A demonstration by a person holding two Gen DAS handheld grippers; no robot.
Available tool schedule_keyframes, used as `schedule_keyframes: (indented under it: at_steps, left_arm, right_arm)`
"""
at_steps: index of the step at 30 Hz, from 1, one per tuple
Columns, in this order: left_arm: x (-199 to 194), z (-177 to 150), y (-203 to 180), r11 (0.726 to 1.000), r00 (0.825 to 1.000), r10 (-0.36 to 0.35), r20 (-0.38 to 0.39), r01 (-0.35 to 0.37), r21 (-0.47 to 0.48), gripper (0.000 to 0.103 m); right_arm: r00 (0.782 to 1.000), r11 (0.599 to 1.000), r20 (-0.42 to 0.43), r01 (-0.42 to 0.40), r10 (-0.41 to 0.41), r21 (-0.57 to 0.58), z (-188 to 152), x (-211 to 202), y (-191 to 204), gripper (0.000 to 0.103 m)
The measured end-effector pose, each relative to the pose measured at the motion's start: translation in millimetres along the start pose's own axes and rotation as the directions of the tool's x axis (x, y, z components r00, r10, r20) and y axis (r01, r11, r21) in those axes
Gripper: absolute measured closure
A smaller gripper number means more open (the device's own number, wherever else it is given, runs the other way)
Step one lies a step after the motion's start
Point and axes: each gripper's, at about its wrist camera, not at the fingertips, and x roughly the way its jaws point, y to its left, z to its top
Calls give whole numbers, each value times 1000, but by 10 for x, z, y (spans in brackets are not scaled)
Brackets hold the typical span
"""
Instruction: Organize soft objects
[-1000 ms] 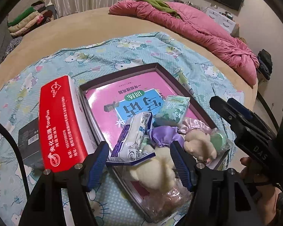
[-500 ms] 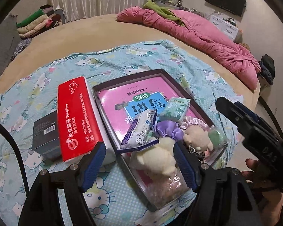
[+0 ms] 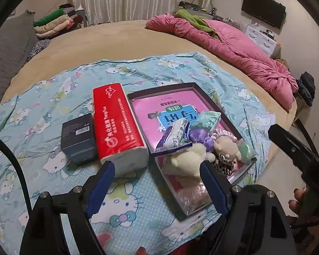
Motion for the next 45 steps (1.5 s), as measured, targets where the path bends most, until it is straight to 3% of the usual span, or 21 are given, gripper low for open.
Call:
schedule_keyframes:
  at_steps: [15, 24, 45]
  left_arm:
    - [-227, -323, 55, 999, 999, 49, -1, -49, -4, 21]
    - [-266, -471, 94, 998, 998, 62, -19, -62, -23, 21]
    - [-289, -613, 140, 995, 995, 95, -40, -96, -32, 21]
  right_arm:
    - [996, 994, 33, 82, -80, -76, -267, -346, 320, 8]
    - [996, 993, -45, 78, -82, -92, -517, -321, 405, 8]
    - [988, 989, -118, 80, -95, -126, -736, -199, 435, 8]
